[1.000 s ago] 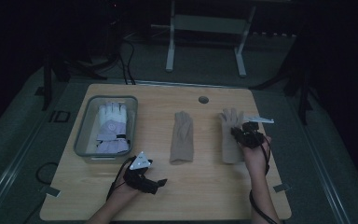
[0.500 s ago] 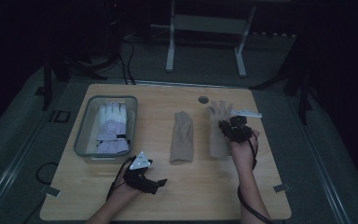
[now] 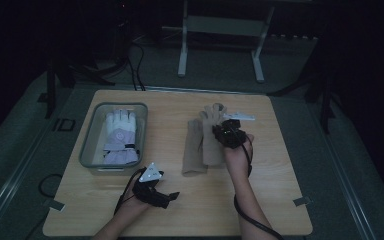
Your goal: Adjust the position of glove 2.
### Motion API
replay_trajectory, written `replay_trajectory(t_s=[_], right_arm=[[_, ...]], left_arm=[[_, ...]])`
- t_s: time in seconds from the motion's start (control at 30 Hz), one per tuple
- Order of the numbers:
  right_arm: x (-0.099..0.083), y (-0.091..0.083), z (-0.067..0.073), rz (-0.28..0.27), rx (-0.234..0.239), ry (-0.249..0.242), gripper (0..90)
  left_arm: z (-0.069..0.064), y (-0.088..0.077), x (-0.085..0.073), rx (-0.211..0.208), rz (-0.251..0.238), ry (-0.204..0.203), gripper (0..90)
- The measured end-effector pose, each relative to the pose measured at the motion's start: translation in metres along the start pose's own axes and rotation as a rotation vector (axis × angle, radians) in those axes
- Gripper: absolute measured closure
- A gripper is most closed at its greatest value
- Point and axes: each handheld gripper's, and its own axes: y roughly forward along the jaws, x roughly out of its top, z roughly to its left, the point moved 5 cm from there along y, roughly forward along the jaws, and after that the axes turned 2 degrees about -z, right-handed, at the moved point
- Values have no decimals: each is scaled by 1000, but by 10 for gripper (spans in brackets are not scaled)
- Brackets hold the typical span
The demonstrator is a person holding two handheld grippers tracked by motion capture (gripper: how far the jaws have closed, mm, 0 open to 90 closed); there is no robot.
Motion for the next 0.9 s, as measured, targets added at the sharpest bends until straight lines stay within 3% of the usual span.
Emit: replay_trajectory(t_s=[0.3,0.57,0.9], right_arm=[[3,25,29,16,16,-4,822],[-10,46,35,47,-16,24,819],[-36,67,37,117,-5,67,808]], left_arm=[[0,0,0,-4,-3,4,23],[0,0,0,-11,-4,3,23],[0,0,0,-11,-1,6,23]])
